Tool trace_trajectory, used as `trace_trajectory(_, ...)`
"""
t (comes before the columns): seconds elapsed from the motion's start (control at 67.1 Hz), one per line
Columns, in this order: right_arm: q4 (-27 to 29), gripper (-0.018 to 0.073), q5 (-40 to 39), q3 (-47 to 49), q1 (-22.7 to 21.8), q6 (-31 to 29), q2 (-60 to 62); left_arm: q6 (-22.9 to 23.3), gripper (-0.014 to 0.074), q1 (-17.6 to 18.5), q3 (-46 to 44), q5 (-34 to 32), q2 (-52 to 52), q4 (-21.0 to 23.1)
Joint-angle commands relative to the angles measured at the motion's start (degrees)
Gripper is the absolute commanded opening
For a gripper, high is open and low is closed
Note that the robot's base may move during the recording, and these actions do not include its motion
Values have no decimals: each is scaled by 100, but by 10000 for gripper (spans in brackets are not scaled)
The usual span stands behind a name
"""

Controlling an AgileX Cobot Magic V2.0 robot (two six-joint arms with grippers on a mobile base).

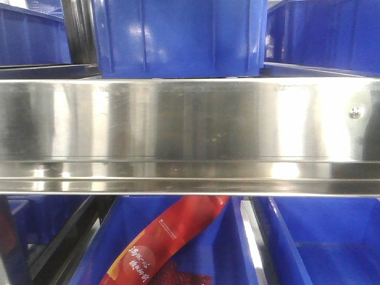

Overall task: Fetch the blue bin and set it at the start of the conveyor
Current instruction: 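Hold the bin in both grippers while the base backs away from the rack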

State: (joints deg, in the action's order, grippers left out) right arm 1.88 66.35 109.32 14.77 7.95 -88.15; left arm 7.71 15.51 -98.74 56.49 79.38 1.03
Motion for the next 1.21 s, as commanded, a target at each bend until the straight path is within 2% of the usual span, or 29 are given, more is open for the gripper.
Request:
trace_trajectory(0.0, -188, -153, -135, 38, -37, -139, 56, -42, -111, 15, -41, -220, -74, 19)
trace_trajectory(0.283, -188, -153, -232, 38, -37, -139, 46, -42, -111, 15, -41, -395, -74, 9)
trace_trajectory(0.983, -188, -153, -232, 38, -37, -139, 46, -42, -111, 15, -41, -1549, -74, -2)
trace_trajectory(1.192, -188, -153, -232, 38, -37, -139, 46, -42, -111, 15, -41, -1608, -74, -2)
